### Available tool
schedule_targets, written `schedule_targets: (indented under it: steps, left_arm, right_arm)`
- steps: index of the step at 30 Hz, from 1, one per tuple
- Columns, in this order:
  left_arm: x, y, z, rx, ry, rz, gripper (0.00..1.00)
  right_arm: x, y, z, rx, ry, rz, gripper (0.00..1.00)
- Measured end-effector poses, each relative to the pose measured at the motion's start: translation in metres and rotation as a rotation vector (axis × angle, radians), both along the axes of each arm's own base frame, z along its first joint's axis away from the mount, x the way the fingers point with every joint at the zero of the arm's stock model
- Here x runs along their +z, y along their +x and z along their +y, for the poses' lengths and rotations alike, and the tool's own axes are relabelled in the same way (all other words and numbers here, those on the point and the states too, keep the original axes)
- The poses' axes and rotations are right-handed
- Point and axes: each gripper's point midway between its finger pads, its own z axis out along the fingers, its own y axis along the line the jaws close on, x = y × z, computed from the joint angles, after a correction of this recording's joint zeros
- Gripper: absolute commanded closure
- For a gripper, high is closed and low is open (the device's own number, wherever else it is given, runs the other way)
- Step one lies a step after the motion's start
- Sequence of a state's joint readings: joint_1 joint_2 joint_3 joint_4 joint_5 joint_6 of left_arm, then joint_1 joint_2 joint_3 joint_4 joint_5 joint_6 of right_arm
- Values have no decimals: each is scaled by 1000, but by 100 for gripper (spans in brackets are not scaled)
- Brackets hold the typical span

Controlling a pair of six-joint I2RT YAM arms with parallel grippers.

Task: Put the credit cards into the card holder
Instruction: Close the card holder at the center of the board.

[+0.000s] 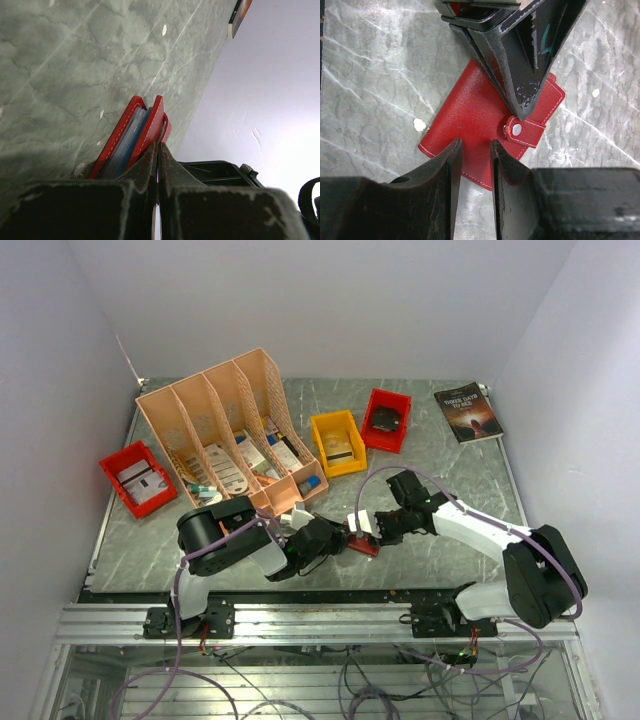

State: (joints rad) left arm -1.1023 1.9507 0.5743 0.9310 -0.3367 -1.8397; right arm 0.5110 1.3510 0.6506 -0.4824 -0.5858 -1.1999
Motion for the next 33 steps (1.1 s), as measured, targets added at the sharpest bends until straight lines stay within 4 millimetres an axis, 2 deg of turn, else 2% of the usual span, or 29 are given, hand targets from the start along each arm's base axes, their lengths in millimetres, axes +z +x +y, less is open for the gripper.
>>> schedule_targets:
  steps: [13, 21, 27, 28, 30, 33]
  left_arm:
    - [0, 0, 0, -1, 1, -1, 93]
    - [0, 0, 0, -2, 1, -2, 93]
    - [0, 0, 0, -2, 2, -3, 93]
    - [0, 0, 0, -3, 3, -4, 92]
    - [0, 0, 0, -4, 5, -6, 89]
    - [0, 0, 0, -12, 21, -17, 80]
  right_arm:
    - [6, 23, 10, -18, 25, -72, 73]
    - [1, 27, 13, -12, 14, -77, 84]
    - [1, 26, 14, -7, 6, -83, 97]
    - [1, 27, 13, -8, 5, -85, 100]
    - [0, 27, 13, -7, 2, -88, 100]
    - [0, 27, 13, -5, 1, -89, 100]
